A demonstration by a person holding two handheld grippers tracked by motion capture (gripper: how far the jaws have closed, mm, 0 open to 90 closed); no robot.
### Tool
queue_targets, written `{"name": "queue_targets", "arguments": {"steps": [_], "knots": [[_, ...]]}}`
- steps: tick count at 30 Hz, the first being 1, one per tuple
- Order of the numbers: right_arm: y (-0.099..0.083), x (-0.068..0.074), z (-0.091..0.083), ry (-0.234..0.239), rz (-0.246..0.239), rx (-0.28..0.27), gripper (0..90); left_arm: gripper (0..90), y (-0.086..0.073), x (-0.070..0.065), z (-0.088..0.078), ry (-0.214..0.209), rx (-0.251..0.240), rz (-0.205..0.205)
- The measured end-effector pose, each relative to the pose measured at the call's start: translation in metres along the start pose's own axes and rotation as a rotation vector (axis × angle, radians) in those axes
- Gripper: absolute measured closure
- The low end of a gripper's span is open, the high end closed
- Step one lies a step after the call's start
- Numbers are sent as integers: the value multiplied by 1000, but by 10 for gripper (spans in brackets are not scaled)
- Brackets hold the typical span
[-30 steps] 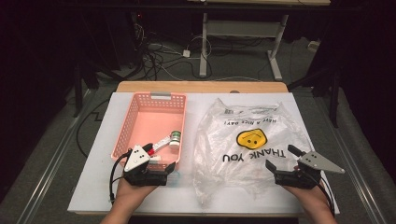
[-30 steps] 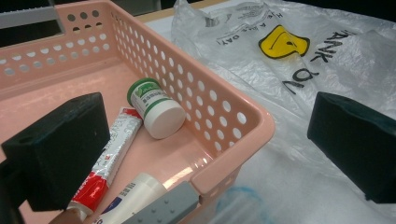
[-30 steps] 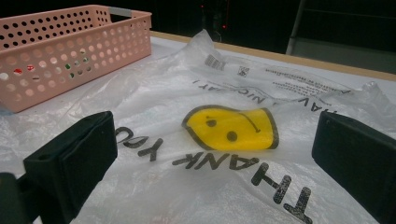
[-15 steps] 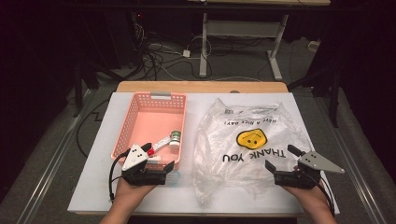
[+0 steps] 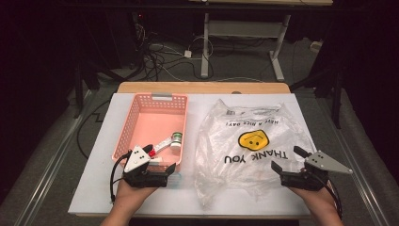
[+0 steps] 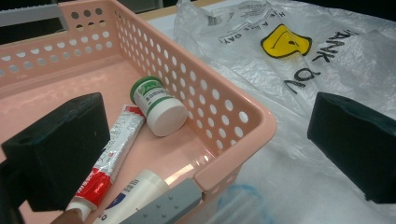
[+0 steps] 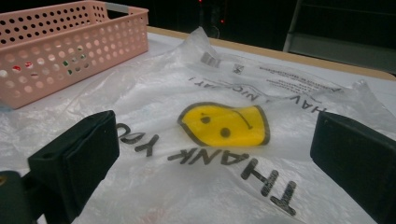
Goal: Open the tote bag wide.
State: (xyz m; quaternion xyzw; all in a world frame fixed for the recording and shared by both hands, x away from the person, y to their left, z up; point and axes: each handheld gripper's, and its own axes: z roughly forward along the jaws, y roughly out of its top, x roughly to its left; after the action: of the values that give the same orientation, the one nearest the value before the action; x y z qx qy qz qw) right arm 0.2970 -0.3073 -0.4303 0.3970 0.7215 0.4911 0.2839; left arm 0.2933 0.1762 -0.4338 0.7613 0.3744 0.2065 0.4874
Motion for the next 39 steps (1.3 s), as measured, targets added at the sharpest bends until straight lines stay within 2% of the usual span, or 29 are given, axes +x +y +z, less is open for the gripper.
{"name": "queue_targets", "arguments": {"steps": [6, 9, 15, 20, 25, 27, 31, 35, 38, 39], "knots": [[0, -10, -10, -35, 11, 29, 88, 0, 2, 2, -1, -4, 18, 0], [-1, -20, -18, -68, 16, 46, 164, 0, 3, 2, -2, -11, 20, 8], [-6, -40, -34, -130, 69, 73, 232, 0, 5, 2, -5, -28, 13, -10], [-12, -58, -43, -176, 110, 99, 271, 0, 2, 1, -5, -31, 1, -6], [-15, -65, -44, -184, 145, 116, 283, 0, 0, 1, -3, -45, -5, -21], [-17, -66, -44, -181, 147, 129, 290, 0, -1, 1, -2, -40, -3, -11], [-28, -68, -49, -181, 159, 164, 304, 0, 0, 1, -2, -55, 7, -18], [-41, -72, -56, -185, 172, 190, 334, 0, 2, -1, -3, -48, 3, -19], [-48, -74, -56, -184, 199, 197, 368, 0, 4, -3, -4, -39, 4, 6], [-52, -74, -52, -182, 215, 224, 387, 0, 4, -4, -4, -36, 3, 14]]}}
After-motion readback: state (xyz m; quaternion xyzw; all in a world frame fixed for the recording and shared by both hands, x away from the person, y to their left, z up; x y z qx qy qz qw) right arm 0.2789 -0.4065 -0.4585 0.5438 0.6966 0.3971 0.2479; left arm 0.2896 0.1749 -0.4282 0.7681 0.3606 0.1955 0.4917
